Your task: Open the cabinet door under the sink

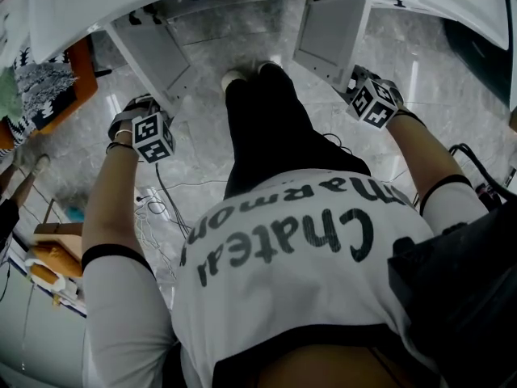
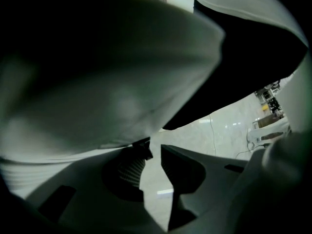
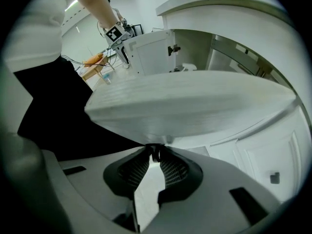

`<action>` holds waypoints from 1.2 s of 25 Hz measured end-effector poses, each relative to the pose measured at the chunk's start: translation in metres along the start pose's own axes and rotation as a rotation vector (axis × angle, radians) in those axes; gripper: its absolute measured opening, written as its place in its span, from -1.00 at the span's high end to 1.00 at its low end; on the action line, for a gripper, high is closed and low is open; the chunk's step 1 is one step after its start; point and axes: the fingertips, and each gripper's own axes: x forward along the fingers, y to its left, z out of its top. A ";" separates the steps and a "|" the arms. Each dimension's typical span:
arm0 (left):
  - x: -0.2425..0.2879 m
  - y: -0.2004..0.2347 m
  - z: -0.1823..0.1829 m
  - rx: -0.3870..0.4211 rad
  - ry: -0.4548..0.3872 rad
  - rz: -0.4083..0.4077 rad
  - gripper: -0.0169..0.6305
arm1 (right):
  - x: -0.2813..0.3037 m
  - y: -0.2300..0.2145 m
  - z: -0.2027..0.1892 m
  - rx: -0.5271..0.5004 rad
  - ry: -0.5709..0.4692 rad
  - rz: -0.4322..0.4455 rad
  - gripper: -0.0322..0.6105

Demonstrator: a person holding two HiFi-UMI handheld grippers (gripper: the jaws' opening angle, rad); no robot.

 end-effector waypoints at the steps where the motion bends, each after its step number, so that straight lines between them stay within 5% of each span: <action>1: 0.000 -0.001 -0.004 0.011 0.003 -0.001 0.71 | -0.001 0.000 -0.004 -0.012 0.010 0.004 0.73; 30: -0.010 -0.010 -0.080 0.176 0.046 0.006 0.70 | -0.018 -0.021 -0.083 -0.262 0.236 0.083 0.68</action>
